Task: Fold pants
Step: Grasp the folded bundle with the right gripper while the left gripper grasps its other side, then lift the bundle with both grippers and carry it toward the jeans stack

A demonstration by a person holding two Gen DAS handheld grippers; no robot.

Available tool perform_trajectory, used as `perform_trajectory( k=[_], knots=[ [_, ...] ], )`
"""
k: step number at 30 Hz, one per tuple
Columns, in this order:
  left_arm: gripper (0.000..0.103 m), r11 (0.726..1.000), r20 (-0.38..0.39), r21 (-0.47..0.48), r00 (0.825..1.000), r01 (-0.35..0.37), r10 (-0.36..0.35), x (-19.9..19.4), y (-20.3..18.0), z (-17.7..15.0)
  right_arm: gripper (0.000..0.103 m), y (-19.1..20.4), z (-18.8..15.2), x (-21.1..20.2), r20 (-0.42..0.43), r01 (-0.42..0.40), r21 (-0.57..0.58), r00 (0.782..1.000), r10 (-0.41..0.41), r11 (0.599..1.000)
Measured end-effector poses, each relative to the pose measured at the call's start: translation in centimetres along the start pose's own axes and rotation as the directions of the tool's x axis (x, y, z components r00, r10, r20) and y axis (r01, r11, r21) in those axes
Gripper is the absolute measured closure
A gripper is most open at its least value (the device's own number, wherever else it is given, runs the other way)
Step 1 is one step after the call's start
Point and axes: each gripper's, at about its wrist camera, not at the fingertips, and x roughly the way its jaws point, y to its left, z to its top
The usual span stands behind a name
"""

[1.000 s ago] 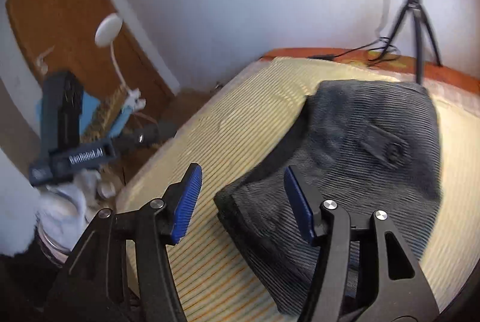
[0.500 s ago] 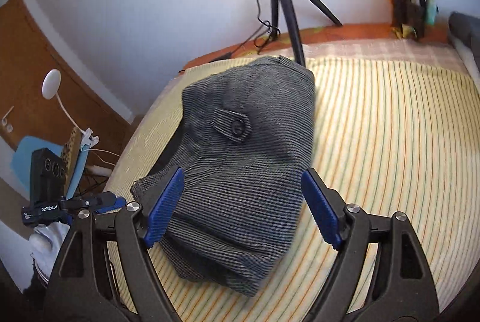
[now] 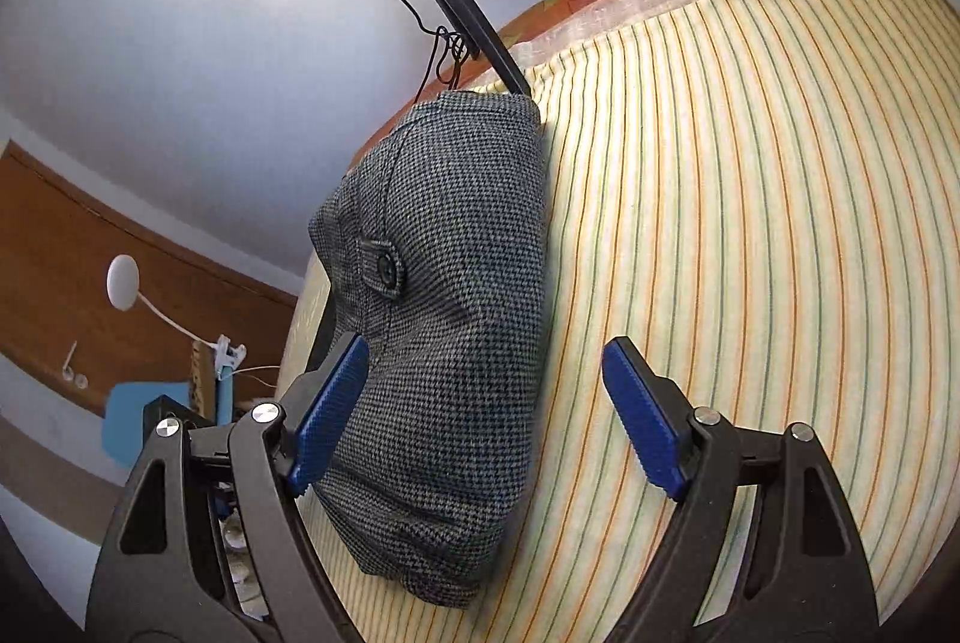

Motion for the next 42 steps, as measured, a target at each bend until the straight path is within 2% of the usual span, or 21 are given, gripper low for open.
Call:
perform_trajectory(
  k=[4,6,8,10,16,19,22,23,24,31,32,35,39,42],
  knots=[
    [0.02,1.0,0.031,0.008,0.999,-0.013,0.013,0.5,-0.7,0.0,0.02,-0.2,1.2,1.1,-0.026,0.001,0.001,1.0,-0.001,1.0],
    [0.019,0.998,0.044,0.033,0.998,-0.047,0.045,0.6,-1.3,-0.3,0.02,-0.5,2.0,2.0,-0.038,0.003,0.015,0.999,-0.002,1.0],
    [0.018,0.988,0.05,0.089,0.991,-0.125,0.121,1.2,-2.0,-0.6,0.02,-0.6,2.8,2.9,-0.045,0.012,0.02,0.999,-0.011,1.0],
    [0.017,0.985,0.068,0.083,0.987,-0.154,0.148,1.5,-1.9,-0.7,0.02,-0.5,3.5,3.6,-0.051,0.02,0.008,0.998,-0.019,1.0],
    [0.014,0.985,0.094,0.048,0.982,-0.168,0.163,1.6,-1.9,-0.4,0.02,-0.5,5.5,5.1,-0.057,0.013,0.002,0.998,-0.013,1.0],
    [0.014,0.984,0.103,0.061,0.982,-0.165,0.159,2.1,-2.4,0.0,0.02,-0.1,5.9,6.0,-0.062,-0.02,-0.005,0.998,0.02,1.0],
    [0.025,0.983,0.116,0.079,0.981,-0.167,0.157,2.3,-2.9,-0.1,0.02,0.3,5.6,6.7,-0.079,-0.058,-0.007,0.995,0.057,0.998],
    [0.033,0.98,0.121,0.098,0.98,-0.171,0.159,2.4,-3.1,-0.2,0.023,0.5,5.5,7.0,-0.083,-0.062,-0.015,0.995,0.06,0.998],
    [0.035,0.979,0.12,0.111,0.98,-0.172,0.159,2.6,-3.2,-0.3,0.027,0.7,5.5,7.4,-0.094,-0.061,-0.024,0.994,0.058,0.998],
    [0.035,0.97,0.126,0.143,0.976,-0.196,0.178,3.4,-3.2,-0.1,0.028,1.6,5.4,8.3,-0.081,-0.059,-0.044,0.995,0.055,0.997],
    [0.035,0.966,0.132,0.157,0.974,-0.204,0.184,3.4,-3.4,-0.1,0.032,1.9,5.2,8.4,-0.082,-0.053,-0.053,0.995,0.048,0.997],
    [0.047,0.954,0.152,0.21,0.971,-0.213,0.184,3.6,-4.2,-0.4,0.045,2.4,5.0,8.6,-0.077,-0.04,-0.065,0.996,0.035,0.997],
    [0.051,0.941,0.172,0.254,0.968,-0.223,0.183,3.5,-4.9,-0.6,0.061,3.2,4.5,8.5,-0.064,-0.021,-0.09,0.998,0.015,0.996],
    [0.051,0.941,0.171,0.253,0.968,-0.225,0.185,3.6,-4.8,-0.6,0.062,3.6,4.2,8.8,-0.063,-0.023,-0.105,0.998,0.017,0.994]
  ],
)
